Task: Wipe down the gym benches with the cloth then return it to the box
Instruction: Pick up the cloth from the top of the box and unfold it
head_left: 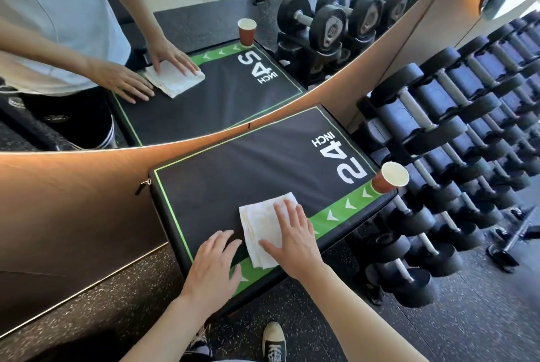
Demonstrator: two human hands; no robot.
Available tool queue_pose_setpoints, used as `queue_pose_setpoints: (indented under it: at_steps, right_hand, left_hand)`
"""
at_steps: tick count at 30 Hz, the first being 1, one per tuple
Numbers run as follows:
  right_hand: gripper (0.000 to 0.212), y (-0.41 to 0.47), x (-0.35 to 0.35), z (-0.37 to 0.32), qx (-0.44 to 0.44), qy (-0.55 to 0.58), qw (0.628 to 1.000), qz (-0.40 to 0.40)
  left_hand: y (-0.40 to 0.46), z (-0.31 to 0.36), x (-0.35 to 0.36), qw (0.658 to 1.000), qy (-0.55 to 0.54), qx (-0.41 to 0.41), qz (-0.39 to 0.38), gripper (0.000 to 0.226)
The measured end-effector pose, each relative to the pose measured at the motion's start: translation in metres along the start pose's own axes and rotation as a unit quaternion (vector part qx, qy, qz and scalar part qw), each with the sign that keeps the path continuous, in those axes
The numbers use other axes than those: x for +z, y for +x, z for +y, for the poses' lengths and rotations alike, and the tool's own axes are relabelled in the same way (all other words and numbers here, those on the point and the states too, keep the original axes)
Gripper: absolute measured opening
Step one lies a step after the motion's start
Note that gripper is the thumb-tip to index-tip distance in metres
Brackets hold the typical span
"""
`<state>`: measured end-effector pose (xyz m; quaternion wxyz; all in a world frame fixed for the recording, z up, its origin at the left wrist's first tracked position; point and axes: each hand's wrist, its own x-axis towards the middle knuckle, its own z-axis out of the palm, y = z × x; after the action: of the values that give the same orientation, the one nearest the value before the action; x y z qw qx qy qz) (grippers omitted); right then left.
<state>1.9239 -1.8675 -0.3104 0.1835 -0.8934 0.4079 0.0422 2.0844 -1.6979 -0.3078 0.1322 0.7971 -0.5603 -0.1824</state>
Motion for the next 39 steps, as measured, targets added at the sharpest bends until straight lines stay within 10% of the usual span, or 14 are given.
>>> queue_pose_setpoints:
  at_steps: [11,26,39]
  right_hand:
    - [0.099,0.007,0.015,-0.008,0.004,-0.043,0.998,0.047]
    - [0.034,0.004,0.022,-0.01,-0.069,-0.044,0.985,0.153]
    - [0.061,-0.008,0.021,-0.001,-0.122,-0.018,0.985,0.122]
  left_hand:
    - [0.003,-0.003,0.0,1.0,-0.013,-0.008,0.008,0.054]
    - [0.002,0.002,-0.003,1.0,-0.013,-0.016,-0.001,0.059]
    - [-0.004,0.007,0.001,0.998,0.014,-0.036,-0.042,0.068]
